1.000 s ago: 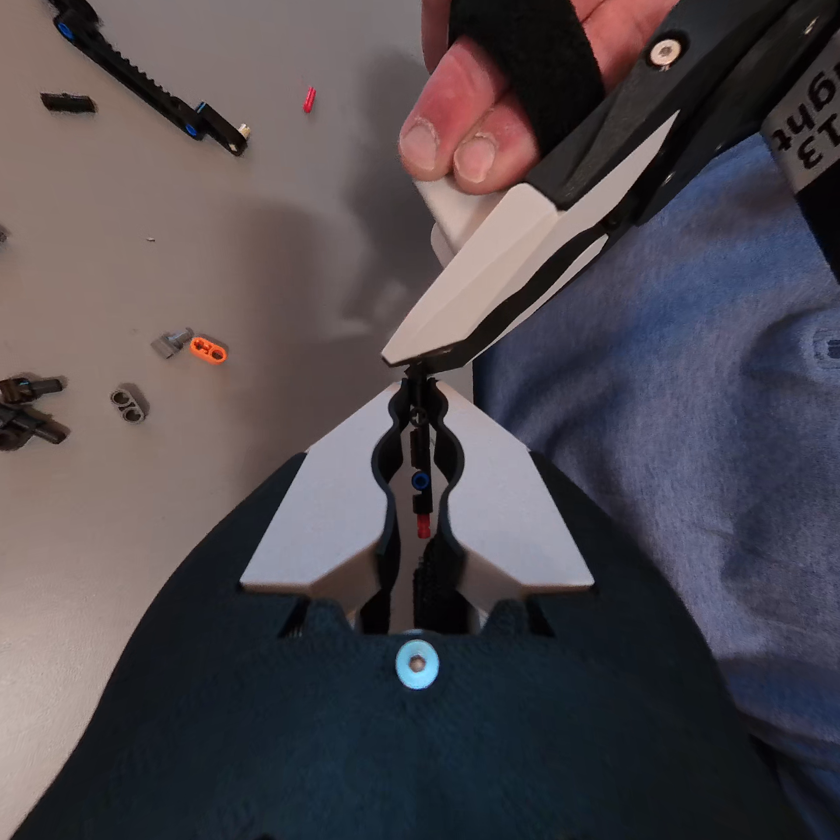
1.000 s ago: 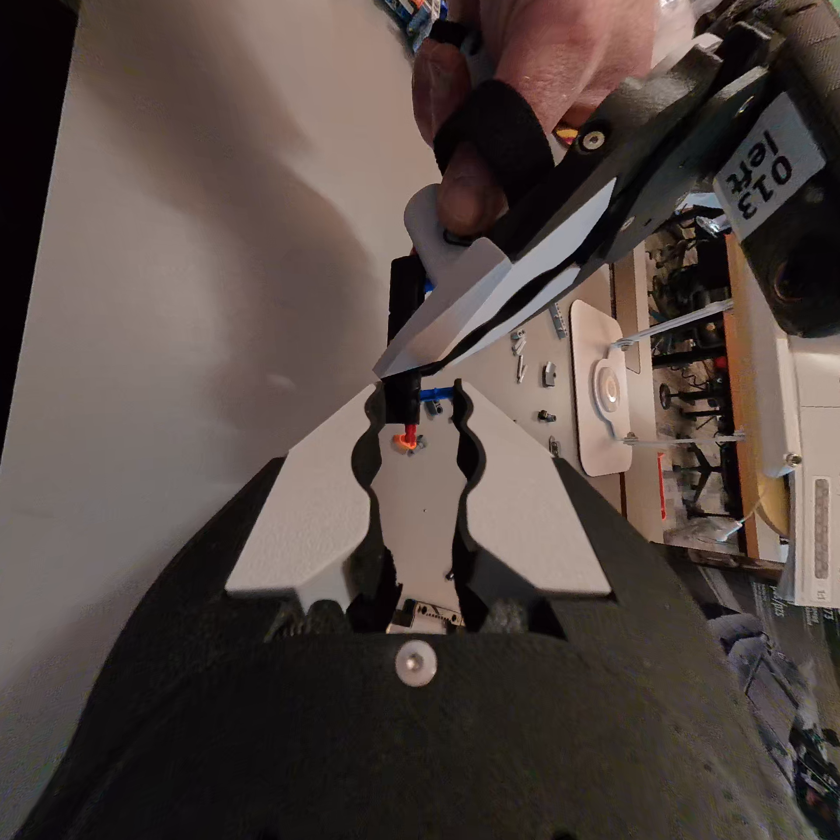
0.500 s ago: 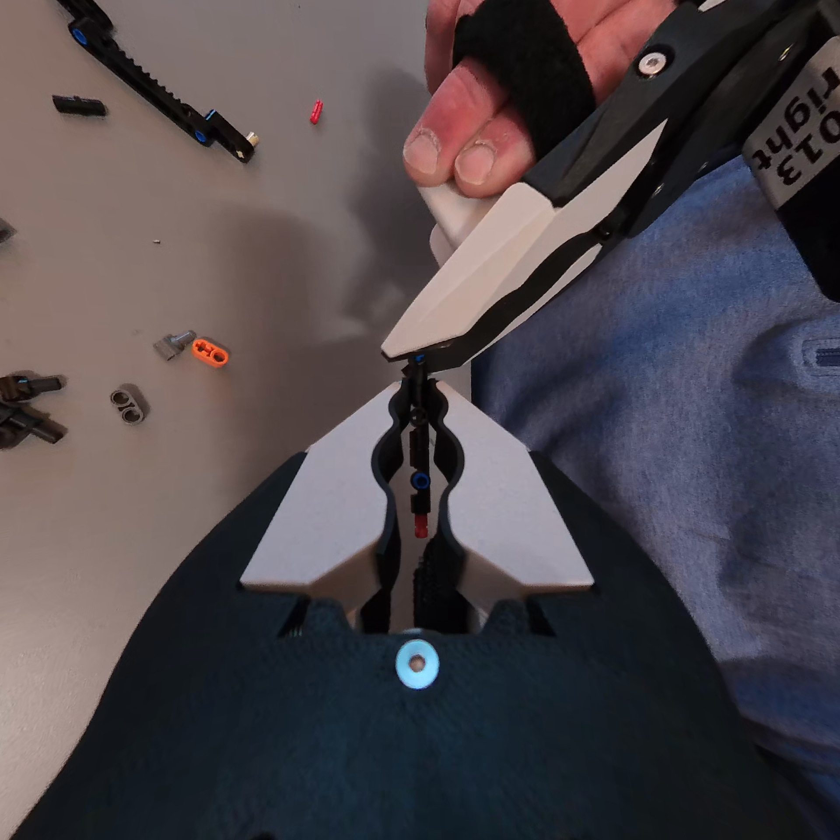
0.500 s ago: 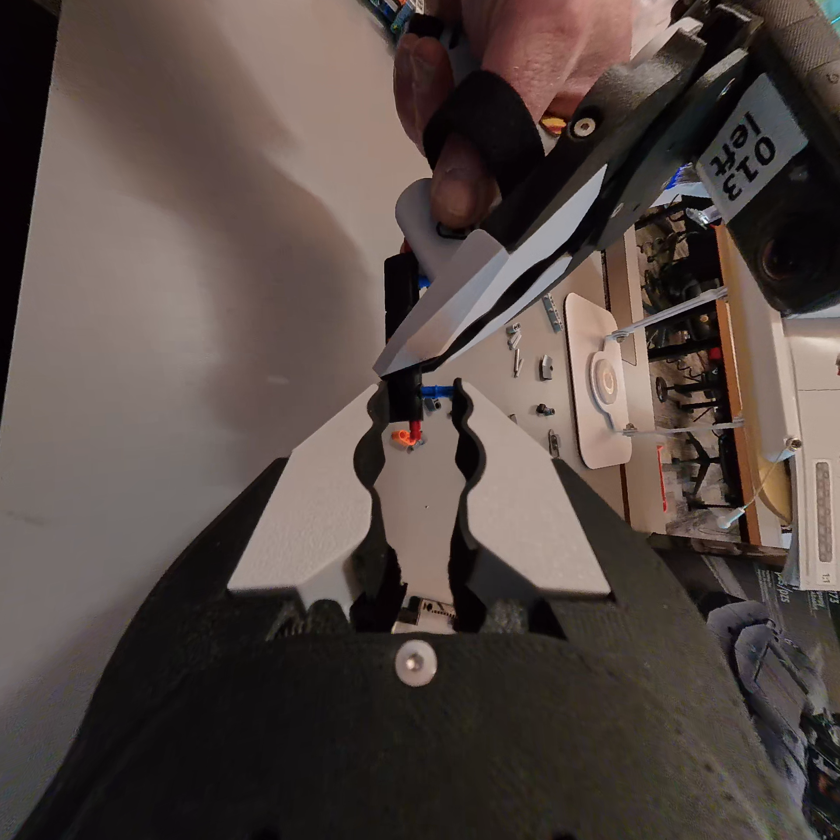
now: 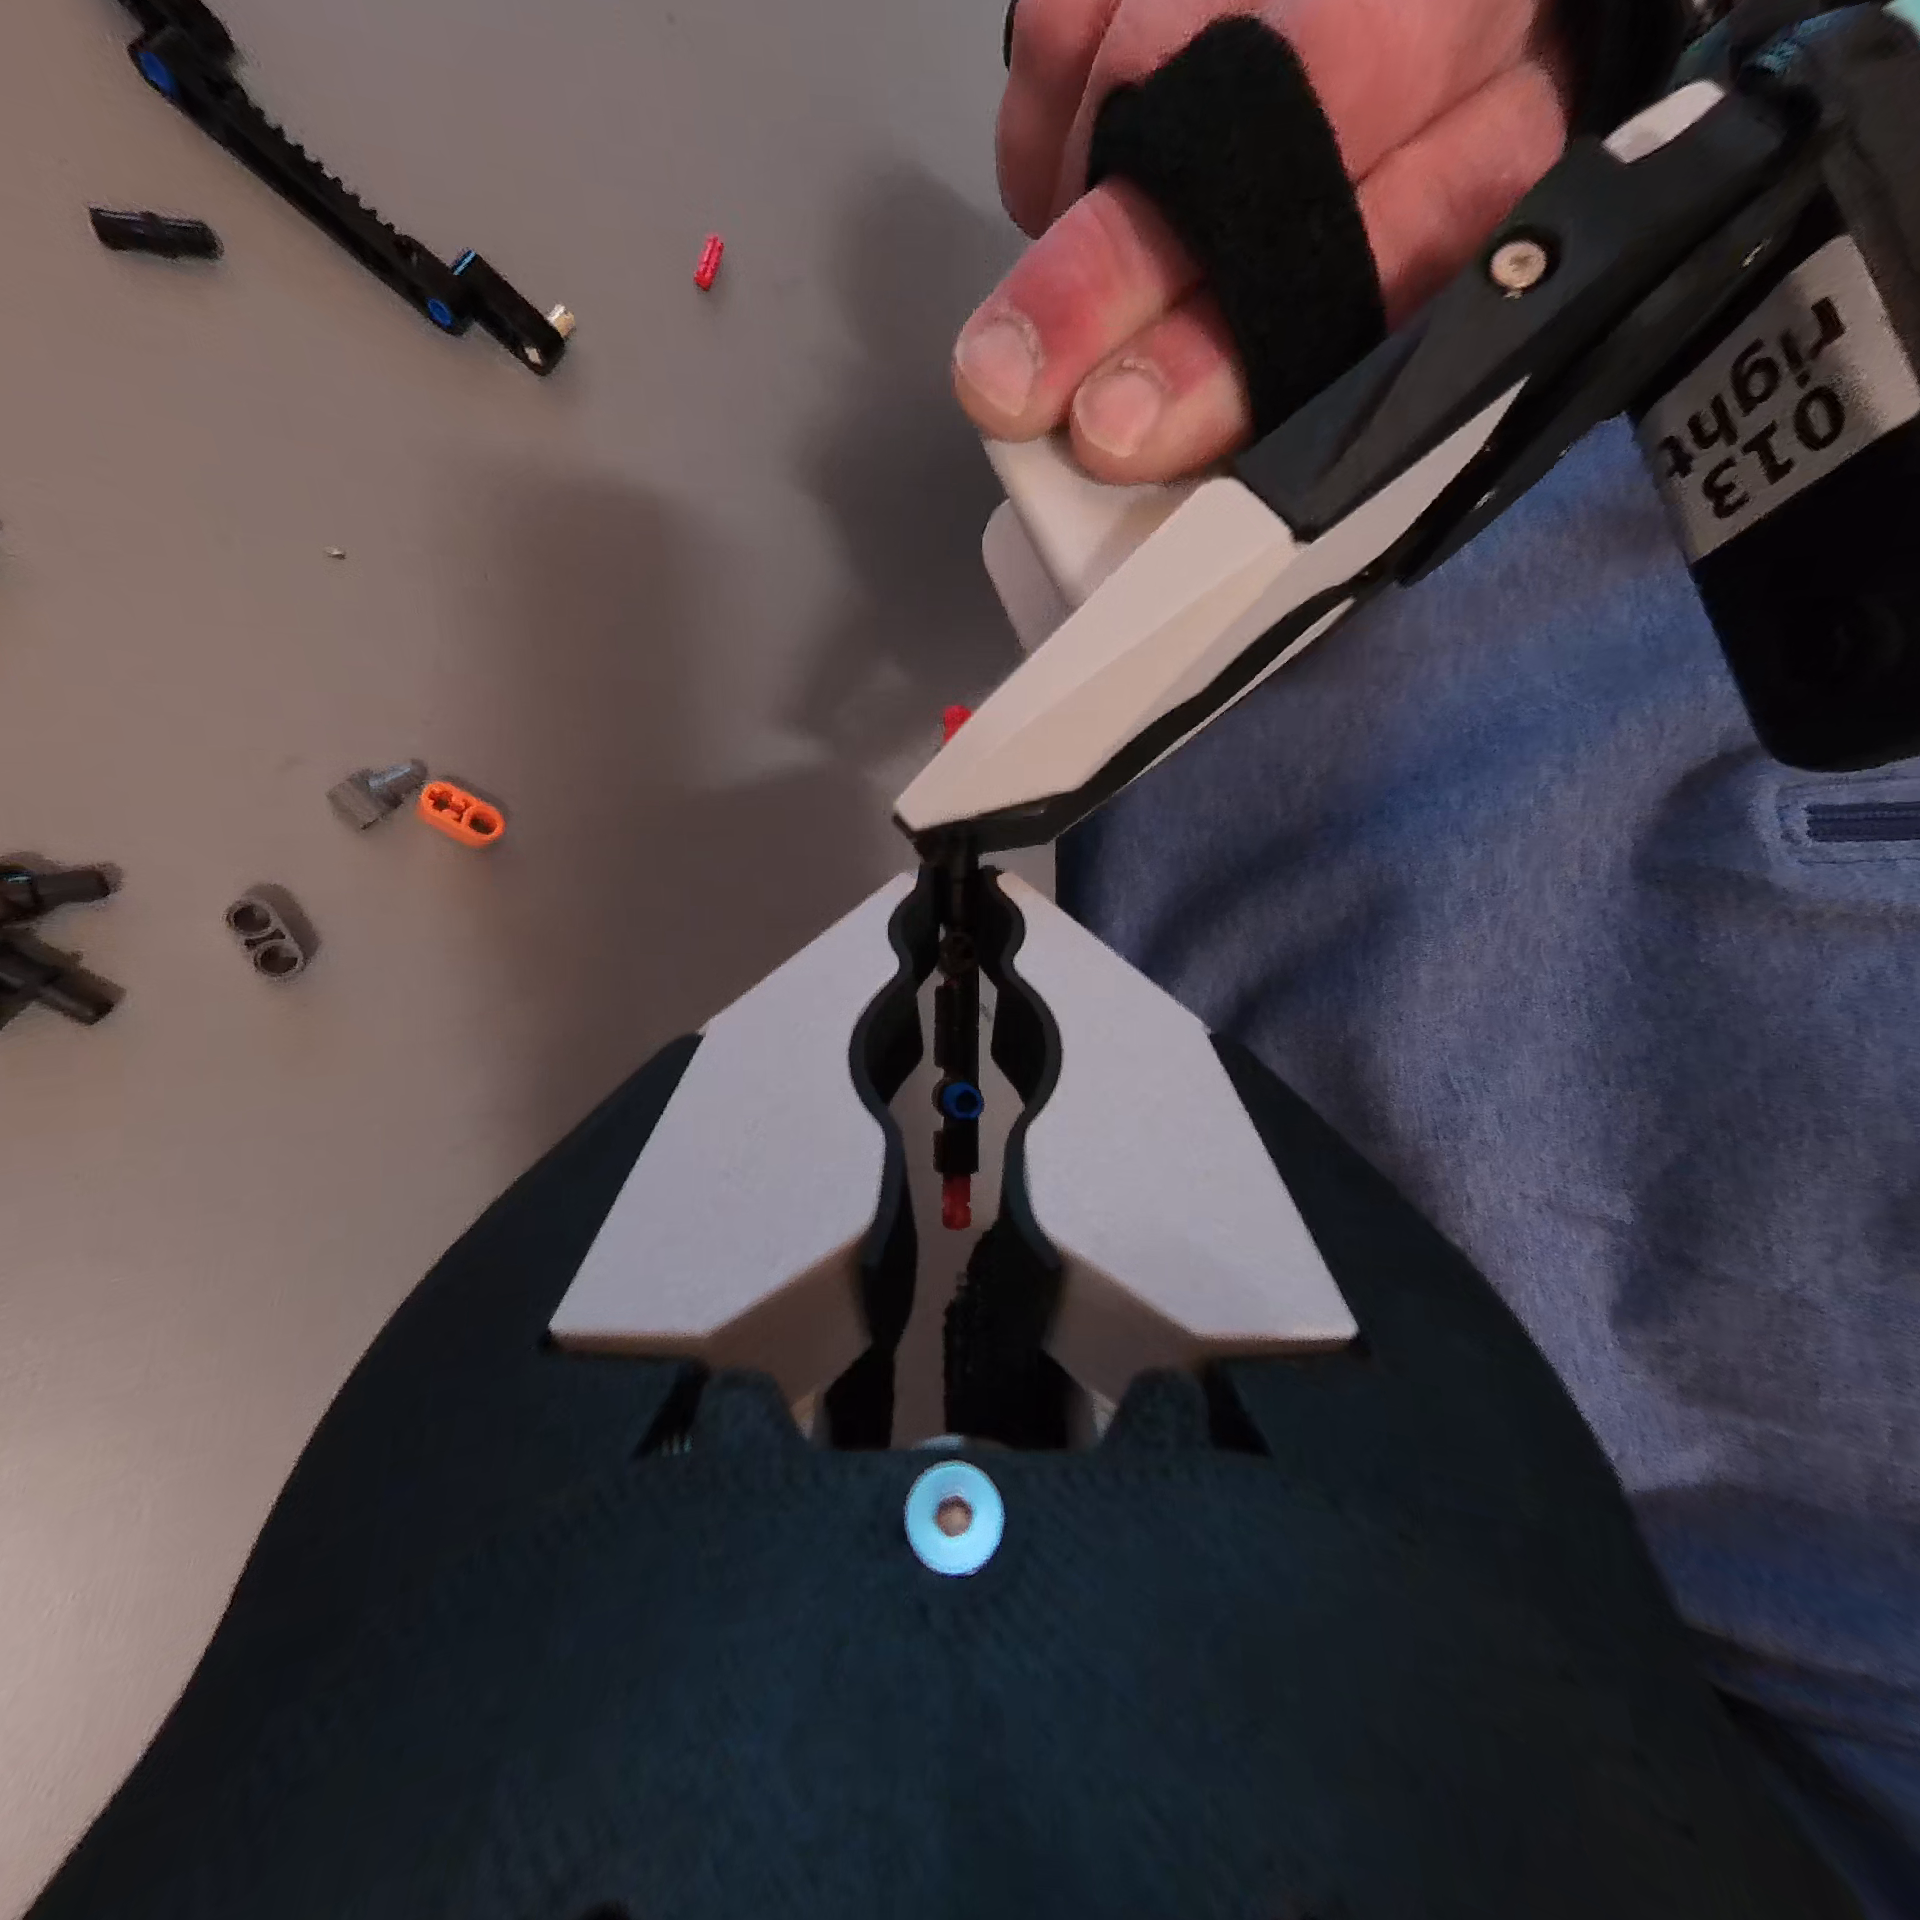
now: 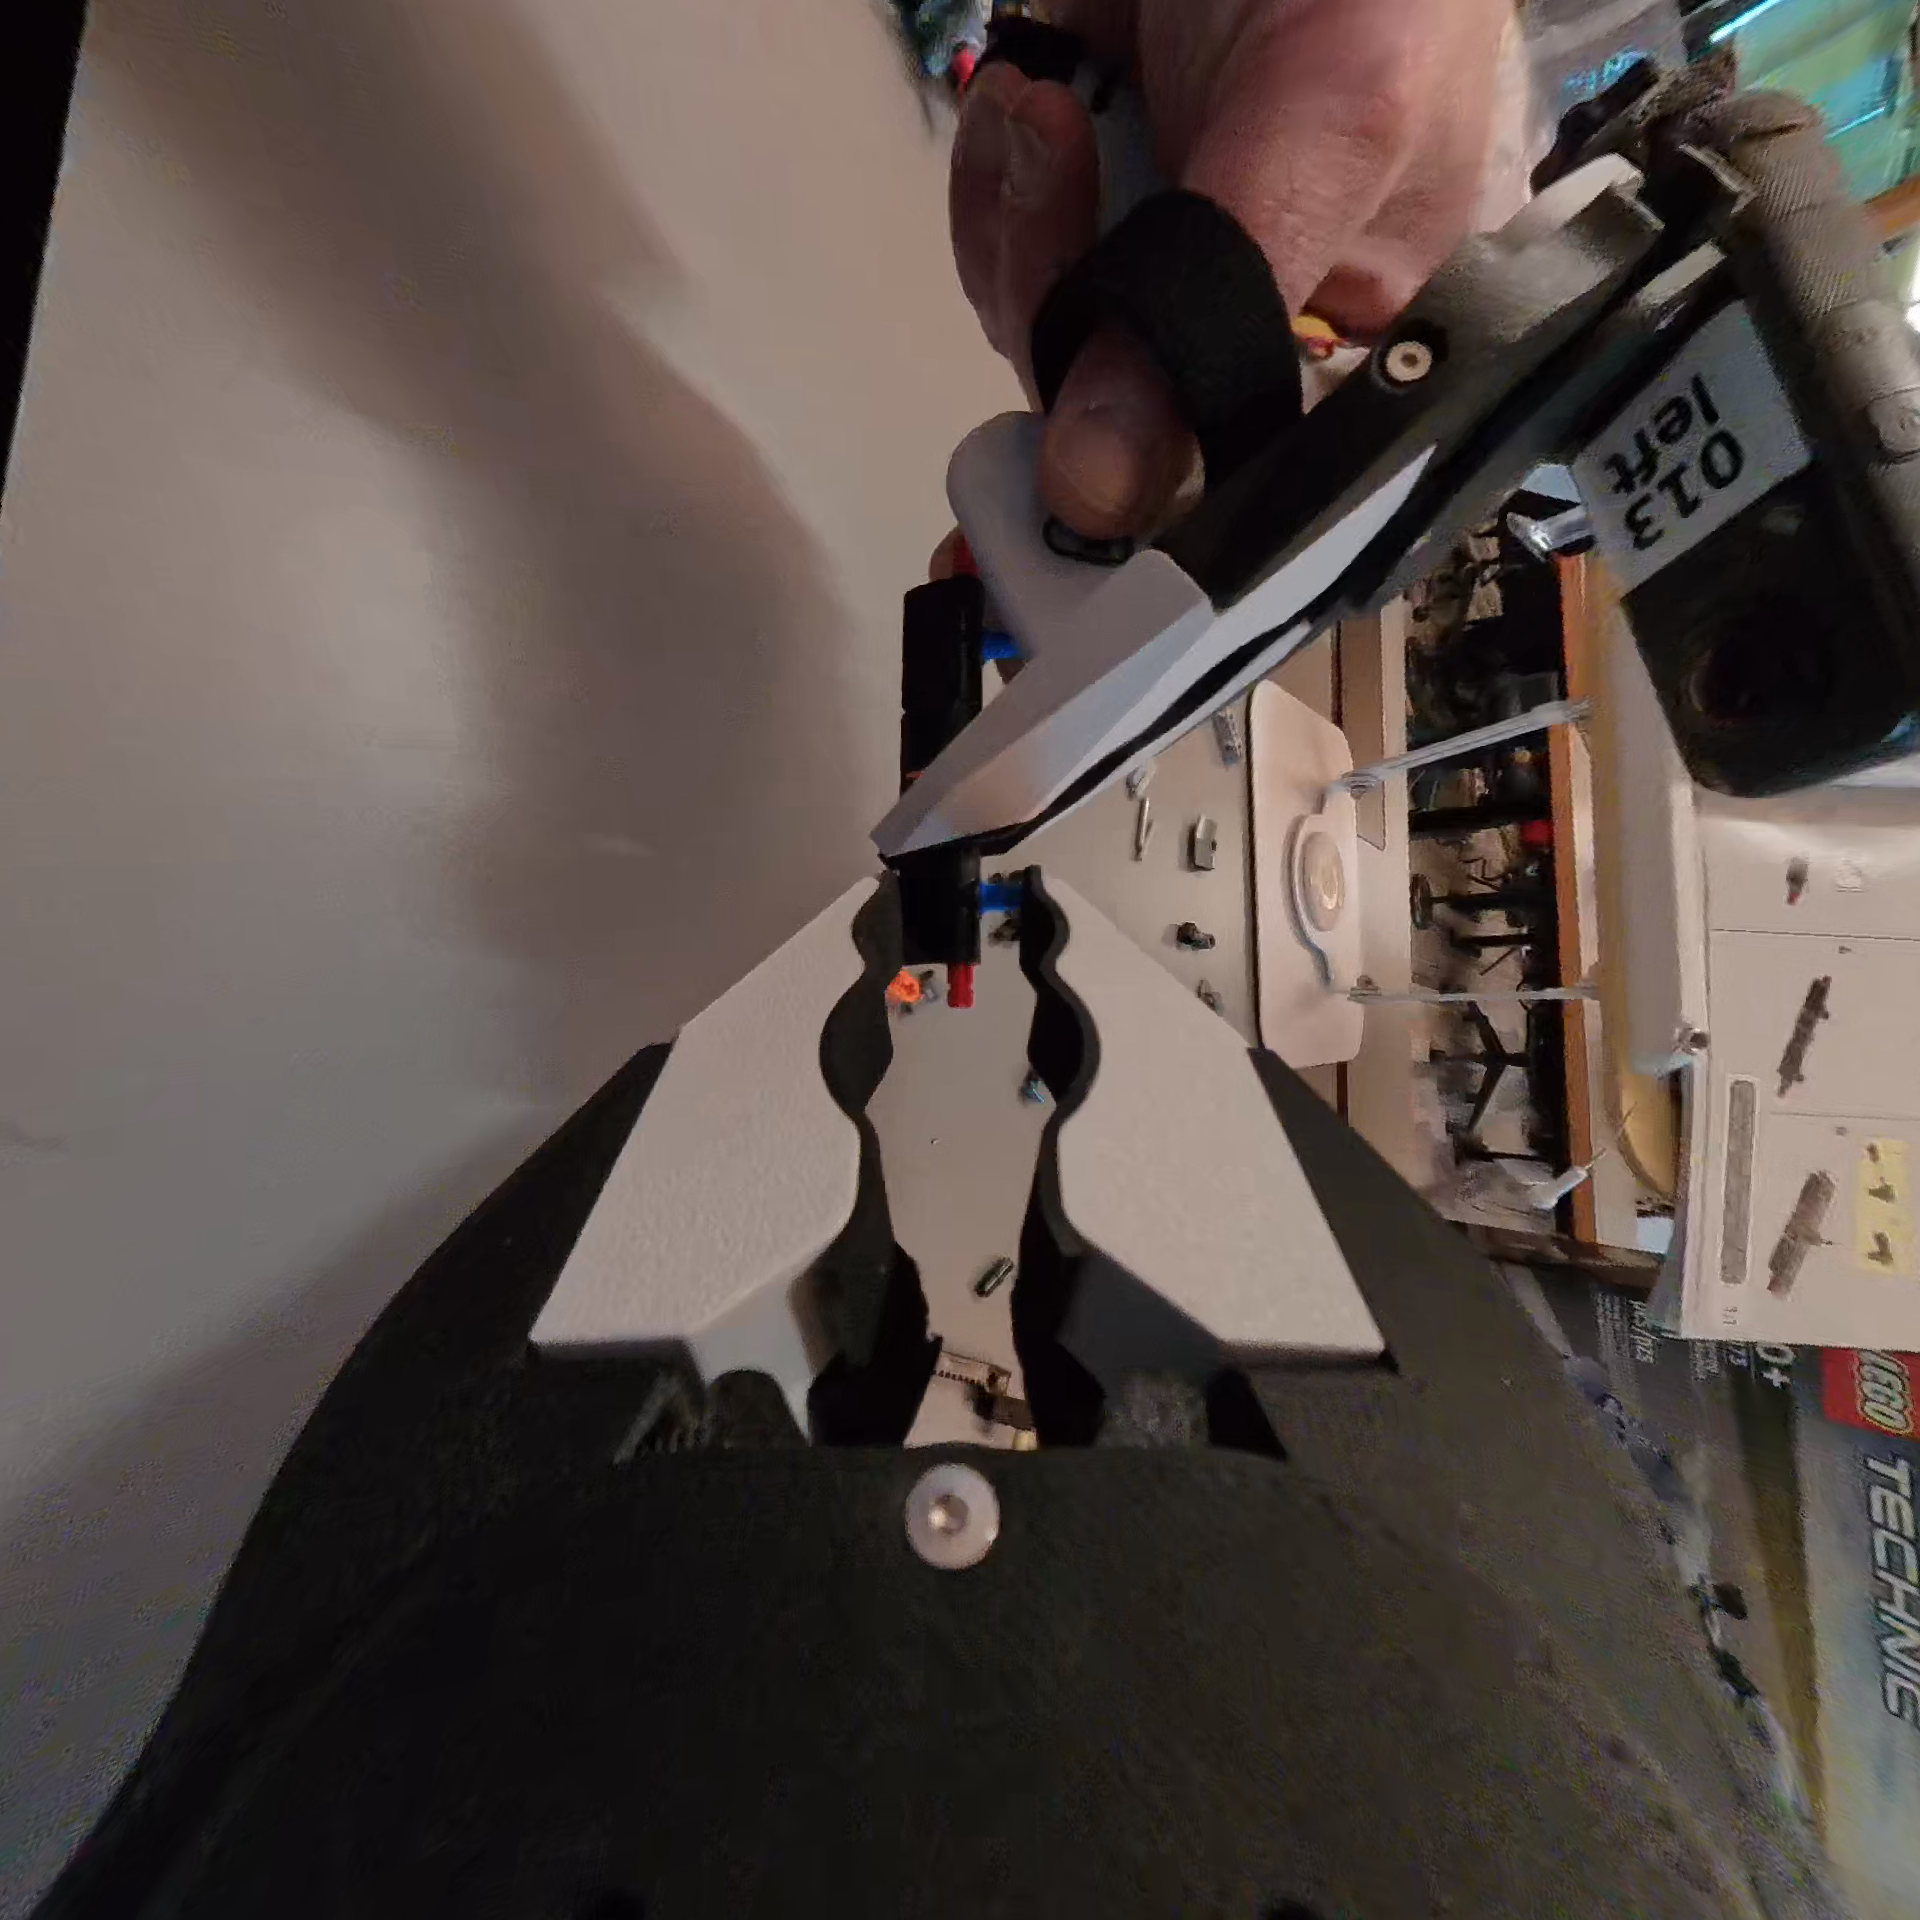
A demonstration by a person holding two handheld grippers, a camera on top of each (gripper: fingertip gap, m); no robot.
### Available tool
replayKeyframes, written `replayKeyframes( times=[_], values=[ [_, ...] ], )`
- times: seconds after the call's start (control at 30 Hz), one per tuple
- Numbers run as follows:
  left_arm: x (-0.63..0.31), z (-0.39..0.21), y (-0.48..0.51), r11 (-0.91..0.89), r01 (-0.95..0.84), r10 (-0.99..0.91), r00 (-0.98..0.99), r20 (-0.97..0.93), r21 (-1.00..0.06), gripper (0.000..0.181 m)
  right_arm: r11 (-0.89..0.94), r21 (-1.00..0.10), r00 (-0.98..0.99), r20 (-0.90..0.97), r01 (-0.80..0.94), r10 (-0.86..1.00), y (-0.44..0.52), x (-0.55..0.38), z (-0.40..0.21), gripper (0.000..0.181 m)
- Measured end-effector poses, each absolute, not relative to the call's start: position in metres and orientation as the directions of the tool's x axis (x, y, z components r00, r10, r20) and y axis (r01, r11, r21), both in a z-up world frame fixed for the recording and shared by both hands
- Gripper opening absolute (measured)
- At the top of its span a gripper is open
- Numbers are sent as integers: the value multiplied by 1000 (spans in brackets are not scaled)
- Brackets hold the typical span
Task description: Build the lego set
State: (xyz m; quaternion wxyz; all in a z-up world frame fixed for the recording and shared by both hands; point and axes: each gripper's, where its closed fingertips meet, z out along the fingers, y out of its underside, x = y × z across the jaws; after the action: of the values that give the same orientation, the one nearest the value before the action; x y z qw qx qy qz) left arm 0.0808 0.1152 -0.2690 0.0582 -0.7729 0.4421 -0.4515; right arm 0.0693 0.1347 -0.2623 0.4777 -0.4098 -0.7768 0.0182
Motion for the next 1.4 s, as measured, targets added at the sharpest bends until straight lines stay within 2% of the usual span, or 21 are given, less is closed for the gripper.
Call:
replayKeyframes(
  times=[0.13,0.3,0.43,0.67,0.8,0.83,1.13,1.4],
  values=[
    [80,-272,112,-600,-645,-733,206,649,-473,5,661,-433,-218,711,614,669,132,69,-266,20],
    [80,-270,118,-601,-634,-741,215,636,-486,5,596,-506,-175,652,623,737,136,69,-261,22],
    [82,-273,121,-572,-644,-773,216,597,-507,5,482,-632,-125,523,607,843,135,72,-251,38],
    [86,-268,123,-452,-659,-874,191,447,-602,5,201,-780,-87,186,592,979,131,76,-259,23],
    [79,-266,121,-397,-672,-908,185,377,-625,5,156,-807,-95,124,570,988,126,70,-256,14],
    [78,-265,119,-386,-669,-912,174,371,-635,5,145,-814,-97,109,562,989,125,69,-254,6],
    [68,-248,114,-342,-590,-932,117,342,-731,6,65,-863,-135,-4,501,991,120,57,-239,4],
    [43,-222,141,-341,-451,-938,224,265,-825,30,-28,-903,-84,-70,428,994,134,55,-224,4]
  ],
)
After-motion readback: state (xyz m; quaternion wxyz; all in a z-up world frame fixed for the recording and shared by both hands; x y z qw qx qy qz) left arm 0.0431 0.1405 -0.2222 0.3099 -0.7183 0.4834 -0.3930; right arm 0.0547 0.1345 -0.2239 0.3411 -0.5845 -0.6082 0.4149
